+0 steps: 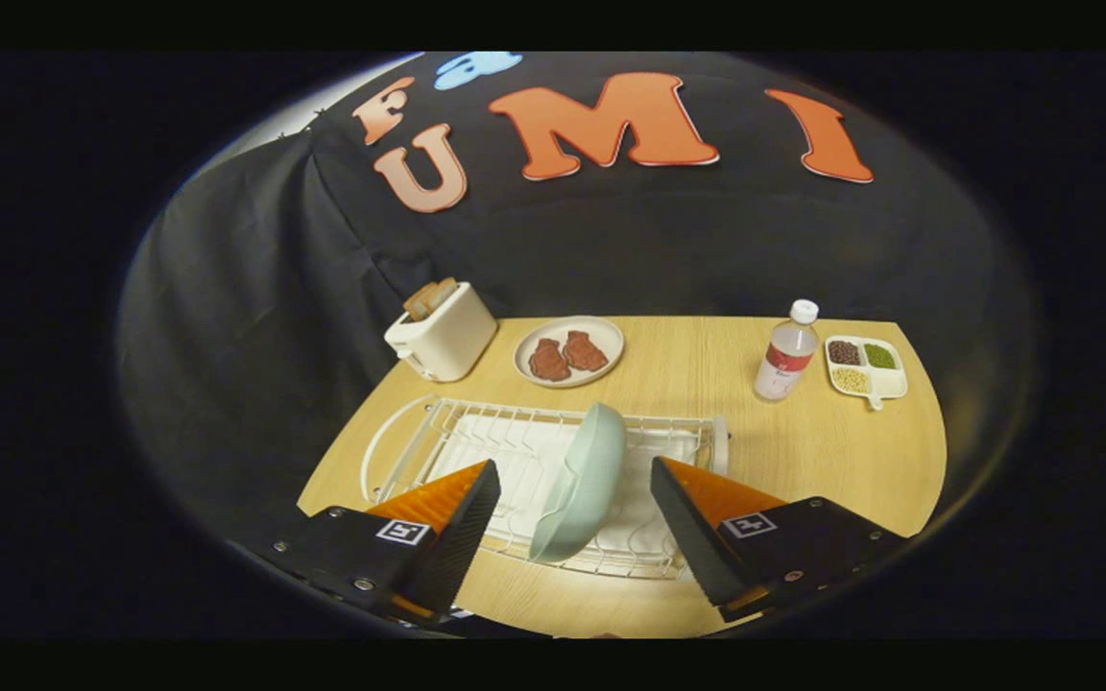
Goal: Take the plate from the dish rack, then take the spoon from the basket and place it into the plate.
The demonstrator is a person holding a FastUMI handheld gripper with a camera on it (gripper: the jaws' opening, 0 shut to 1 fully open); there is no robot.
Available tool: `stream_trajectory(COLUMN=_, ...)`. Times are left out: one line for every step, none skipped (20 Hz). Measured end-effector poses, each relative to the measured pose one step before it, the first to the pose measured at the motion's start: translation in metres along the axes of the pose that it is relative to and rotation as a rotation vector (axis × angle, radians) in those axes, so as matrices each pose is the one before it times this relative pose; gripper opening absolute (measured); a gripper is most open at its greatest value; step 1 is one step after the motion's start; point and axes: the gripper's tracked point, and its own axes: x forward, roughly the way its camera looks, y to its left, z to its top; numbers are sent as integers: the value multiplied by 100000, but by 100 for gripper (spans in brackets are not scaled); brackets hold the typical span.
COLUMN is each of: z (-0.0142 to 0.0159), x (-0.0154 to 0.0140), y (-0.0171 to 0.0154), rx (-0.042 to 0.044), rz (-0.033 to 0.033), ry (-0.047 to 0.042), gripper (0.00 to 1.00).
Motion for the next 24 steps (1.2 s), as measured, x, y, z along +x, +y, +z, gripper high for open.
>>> stream_trajectory(z=-859, x=792, y=240, rx=331, rz=-778, ry=4041, gripper=93)
stream_trajectory(z=-699, x=503, y=119, rx=213, rz=-903, ry=3989, gripper=93)
stream_trajectory(z=-520, x=538, y=346, rx=-214, rz=-176, ry=3165, gripper=91)
stream_trajectory(z=-154, x=540, y=198, rx=-415, rz=-947, ry=1554, gripper=88)
stream_trajectory(z=-114, x=569, y=121, rx=-557, rz=-1305, ry=1164, gripper=86)
stream_trajectory(z=-50, x=472, y=125, rx=-286, rz=-1420, ry=1195, gripper=83)
stream_trajectory(z=-127, x=489, y=279, rx=-319, rz=-1687, ry=1247, gripper=80)
stream_trajectory(z=108, x=437, y=246, rx=-750, rz=-1524, ry=961, gripper=78)
stream_trajectory(z=-121, x=220, y=359, rx=-605, rz=-1087, ry=1833, gripper=73)
stream_trajectory(z=-161, x=211, y=397, rx=-166, rz=-770, ry=2145, gripper=69)
stream_trajectory(z=-288, x=160, y=357, rx=225, rz=-1350, ry=2239, gripper=61)
stream_trajectory(z=11, x=252, y=41, rx=388, rz=-2753, ry=1530, gripper=57)
stream_trajectory(z=69, x=-58, y=85, rx=-245, rz=-3053, ry=1121, gripper=55)
stream_trajectory(z=117, x=54, y=172, rx=-476, rz=-2869, ry=1031, gripper=53)
stream_trajectory(z=69, x=-162, y=164, rx=-1102, rz=-2978, ry=693, gripper=51)
stream_trajectory(z=31, x=36, y=49, rx=-1781, rz=-3590, ry=1212, gripper=50)
stream_trajectory(z=-92, x=-40, y=-216, rx=-2010, rz=-4532, ry=1046, gripper=48)
stream_trajectory(z=-105, x=-52, y=-476, rx=-1832, rz=-5266, ry=1297, gripper=44)
stream_trajectory(z=-229, x=-163, y=-471, rx=-997, rz=-4648, ry=1356, gripper=40)
stream_trajectory(z=-96, x=-220, y=-166, rx=372, rz=-3013, ry=1194, gripper=37)
stream_trajectory(z=144, x=-206, y=-290, rx=623, rz=-2913, ry=-91, gripper=34)
stream_trajectory(z=448, x=-313, y=-545, rx=243, rz=-3439, ry=-1281, gripper=31)
stream_trajectory(z=663, x=-294, y=-947, rx=-472, rz=-4932, ry=-2328, gripper=29)
stream_trajectory(z=969, x=-337, y=-1029, rx=-1558, rz=-5694, ry=-3668, gripper=27)
